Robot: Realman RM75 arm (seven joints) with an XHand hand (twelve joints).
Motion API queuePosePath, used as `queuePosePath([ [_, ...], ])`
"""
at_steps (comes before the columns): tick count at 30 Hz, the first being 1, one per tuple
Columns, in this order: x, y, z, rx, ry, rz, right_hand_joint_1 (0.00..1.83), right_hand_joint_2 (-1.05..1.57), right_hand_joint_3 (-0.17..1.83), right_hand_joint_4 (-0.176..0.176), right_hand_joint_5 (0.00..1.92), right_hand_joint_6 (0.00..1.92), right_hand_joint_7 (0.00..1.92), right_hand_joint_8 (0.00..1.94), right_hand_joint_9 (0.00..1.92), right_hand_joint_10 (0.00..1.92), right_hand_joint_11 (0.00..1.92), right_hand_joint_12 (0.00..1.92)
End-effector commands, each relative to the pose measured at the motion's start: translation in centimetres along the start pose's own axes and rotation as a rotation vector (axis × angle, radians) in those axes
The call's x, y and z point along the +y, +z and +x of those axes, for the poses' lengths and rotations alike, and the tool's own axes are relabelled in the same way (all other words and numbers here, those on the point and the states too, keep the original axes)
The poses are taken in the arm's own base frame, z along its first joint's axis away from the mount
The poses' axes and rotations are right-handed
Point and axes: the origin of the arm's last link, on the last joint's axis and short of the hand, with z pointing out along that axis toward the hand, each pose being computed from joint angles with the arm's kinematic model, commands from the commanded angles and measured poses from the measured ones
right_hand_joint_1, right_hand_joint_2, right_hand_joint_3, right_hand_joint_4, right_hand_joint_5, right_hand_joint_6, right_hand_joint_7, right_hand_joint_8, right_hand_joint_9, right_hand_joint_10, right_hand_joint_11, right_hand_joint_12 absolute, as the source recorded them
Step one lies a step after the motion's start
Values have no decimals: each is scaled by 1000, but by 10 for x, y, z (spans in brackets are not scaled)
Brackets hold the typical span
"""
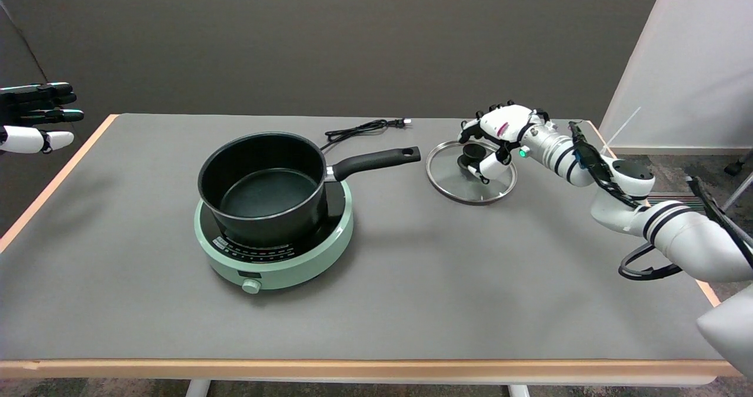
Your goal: Pick up the pot lid.
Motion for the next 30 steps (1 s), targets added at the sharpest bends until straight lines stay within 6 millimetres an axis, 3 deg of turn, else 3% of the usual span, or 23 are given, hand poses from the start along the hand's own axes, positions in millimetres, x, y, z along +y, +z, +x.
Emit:
queuePosePath([
  [1,9,-4,-6,-25,-30,-11,763,587,935,176,589,336,692,253,673,500,381,593],
  [8,9,-4,-7,-27,-29,-11,699,601,968,176,576,398,702,323,666,582,369,611],
  [12,9,-4,-6,-26,-27,-11,785,607,888,176,618,340,746,316,701,582,396,572],
  [14,9,-3,-6,-26,-26,-12,781,619,860,176,634,343,738,443,710,593,404,561],
  [20,8,-3,-6,-26,-23,-10,774,637,830,176,654,377,721,580,713,675,416,550],
  [23,7,-2,-6,-24,-21,-9,777,673,793,176,697,553,742,677,693,813,438,547],
  [24,7,-2,-6,-24,-23,-9,770,662,801,176,684,467,730,639,697,771,430,547],
  [25,7,-2,-6,-24,-25,-9,797,696,787,176,708,674,759,730,700,882,450,547],
  [28,6,-2,-5,-22,-27,-7,831,722,793,176,713,816,779,790,719,917,461,553],
  [30,5,-2,-6,-23,-27,-5,899,1096,306,176,731,1385,784,879,735,970,428,666],
])
